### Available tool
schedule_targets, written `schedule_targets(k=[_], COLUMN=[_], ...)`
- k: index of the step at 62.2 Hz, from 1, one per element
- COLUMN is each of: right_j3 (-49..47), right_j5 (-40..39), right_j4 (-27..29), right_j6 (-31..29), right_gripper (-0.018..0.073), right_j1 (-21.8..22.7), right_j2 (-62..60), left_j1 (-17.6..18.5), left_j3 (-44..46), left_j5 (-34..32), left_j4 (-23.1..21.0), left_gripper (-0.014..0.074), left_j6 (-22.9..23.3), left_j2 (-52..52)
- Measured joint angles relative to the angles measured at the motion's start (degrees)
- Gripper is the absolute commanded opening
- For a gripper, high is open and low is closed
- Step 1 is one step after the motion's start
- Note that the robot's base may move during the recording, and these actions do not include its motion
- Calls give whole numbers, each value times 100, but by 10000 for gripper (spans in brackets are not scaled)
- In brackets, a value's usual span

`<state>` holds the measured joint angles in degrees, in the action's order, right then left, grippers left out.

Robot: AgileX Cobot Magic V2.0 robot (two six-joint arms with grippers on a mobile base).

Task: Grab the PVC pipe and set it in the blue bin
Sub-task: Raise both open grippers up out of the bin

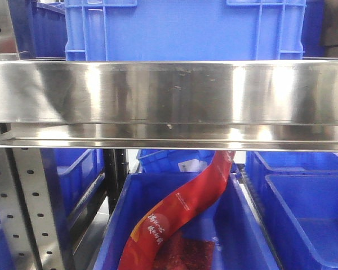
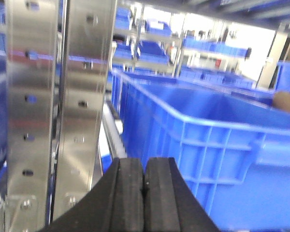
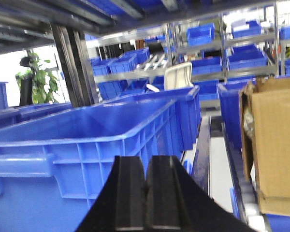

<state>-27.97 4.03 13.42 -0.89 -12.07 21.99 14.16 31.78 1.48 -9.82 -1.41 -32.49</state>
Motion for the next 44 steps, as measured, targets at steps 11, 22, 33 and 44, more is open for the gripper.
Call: schedule_targets(k=[11, 22, 33, 44], right_j3=[0, 0, 0, 0], right_j5=[274, 333, 346, 350], right_j4=[13, 13, 13, 13], right_j6=[0, 0, 0, 0], right_gripper=[-168, -168, -168, -168], right_j1=[0, 0, 0, 0], right_j2=[-67, -67, -67, -67], left_j1=[0, 0, 0, 0], left_j3=[-5, -5, -5, -5], left_j5=[-10, -10, -10, -10], left_j4=[0, 0, 0, 0], left_gripper=[-111, -111, -111, -111], left_j6=[0, 0, 0, 0], left_j2=[34, 34, 34, 34])
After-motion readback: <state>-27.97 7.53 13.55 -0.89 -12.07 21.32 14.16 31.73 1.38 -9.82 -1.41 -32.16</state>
